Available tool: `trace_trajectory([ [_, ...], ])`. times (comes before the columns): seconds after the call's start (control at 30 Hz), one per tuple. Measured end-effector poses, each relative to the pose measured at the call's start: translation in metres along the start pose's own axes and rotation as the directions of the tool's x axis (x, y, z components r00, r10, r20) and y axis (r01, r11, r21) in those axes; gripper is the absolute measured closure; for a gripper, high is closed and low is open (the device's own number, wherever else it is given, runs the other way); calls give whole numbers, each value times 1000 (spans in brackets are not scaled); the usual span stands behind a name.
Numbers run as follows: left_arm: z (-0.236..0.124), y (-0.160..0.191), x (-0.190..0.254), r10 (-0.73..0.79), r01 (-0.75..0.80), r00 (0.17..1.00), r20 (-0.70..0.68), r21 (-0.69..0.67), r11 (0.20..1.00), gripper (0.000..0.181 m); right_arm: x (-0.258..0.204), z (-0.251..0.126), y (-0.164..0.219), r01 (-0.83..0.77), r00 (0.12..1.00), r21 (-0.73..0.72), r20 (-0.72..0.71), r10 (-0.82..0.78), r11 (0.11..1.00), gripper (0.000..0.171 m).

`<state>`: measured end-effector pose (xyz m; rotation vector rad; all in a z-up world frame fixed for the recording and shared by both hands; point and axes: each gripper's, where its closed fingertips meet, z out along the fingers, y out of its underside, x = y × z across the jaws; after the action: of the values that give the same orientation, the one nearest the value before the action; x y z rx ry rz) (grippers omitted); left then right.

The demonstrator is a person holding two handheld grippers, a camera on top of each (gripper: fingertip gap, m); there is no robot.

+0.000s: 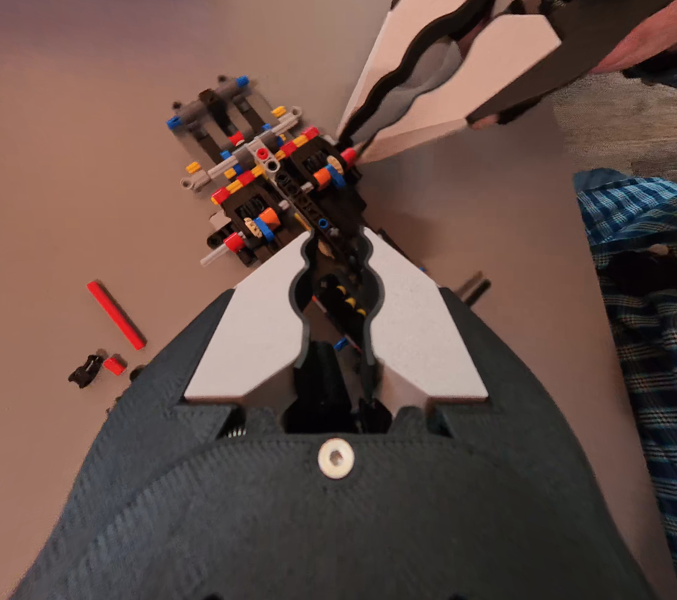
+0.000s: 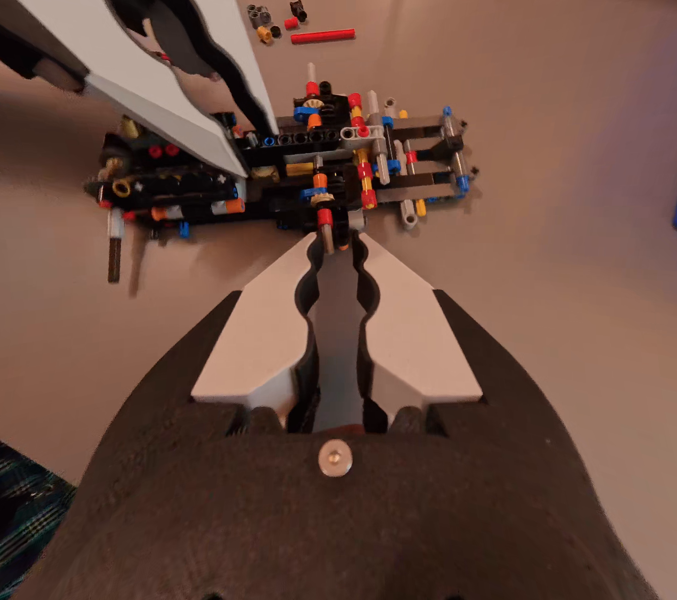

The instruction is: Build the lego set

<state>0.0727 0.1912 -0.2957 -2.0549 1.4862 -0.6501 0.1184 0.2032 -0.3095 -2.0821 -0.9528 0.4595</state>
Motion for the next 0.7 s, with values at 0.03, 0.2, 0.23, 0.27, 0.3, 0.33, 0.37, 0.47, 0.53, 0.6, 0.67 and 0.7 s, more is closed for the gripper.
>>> trace_trajectory([
  [0.03,-2,-2,2,2,-2,1000,-3,14,1000,158,2,0,0,0,1000,2,-9,0,1000,160],
  [0.2,-14,2,-4,2,-3,1000,24,39,999,154,3,0,1,-18,1000,-4,20,18,1000,158],
  [0.23,-18,2,-7,-3,1,999,38,56,998,154,3,0,1,-18,1000,-2,20,18,1000,157],
  [0.27,-22,-1,-12,-7,2,998,55,82,997,153,3,-1,1,-18,1000,0,22,18,1000,155],
  [0.3,-26,-3,-17,-7,-1,998,70,110,994,152,3,0,1,-21,1000,0,22,21,1000,155],
  [0.33,-30,-6,-21,-5,-6,997,83,135,991,151,3,0,1,-24,999,-3,22,24,1000,154],
  [0.37,-32,-8,-27,-8,-8,995,101,151,989,150,3,0,1,-25,999,-5,21,25,1000,154],
  [0.47,-31,-3,-42,-12,-6,992,125,142,990,146,4,1,2,-22,1000,-10,11,22,1000,156],
  [0.53,-24,1,-47,-4,-11,992,123,126,992,144,4,1,2,-19,1000,-13,4,19,1000,157],
  [0.6,-16,4,-48,0,-11,995,100,108,994,141,5,2,3,-15,1000,-18,-1,15,1000,158],
  [0.67,-11,5,-45,0,-8,998,70,106,994,141,5,2,3,-16,1000,-21,-5,16,1000,158],
  [0.7,-9,5,-43,0,-7,998,62,105,994,141,6,2,3,-18,1000,-21,-8,18,1000,159],
])
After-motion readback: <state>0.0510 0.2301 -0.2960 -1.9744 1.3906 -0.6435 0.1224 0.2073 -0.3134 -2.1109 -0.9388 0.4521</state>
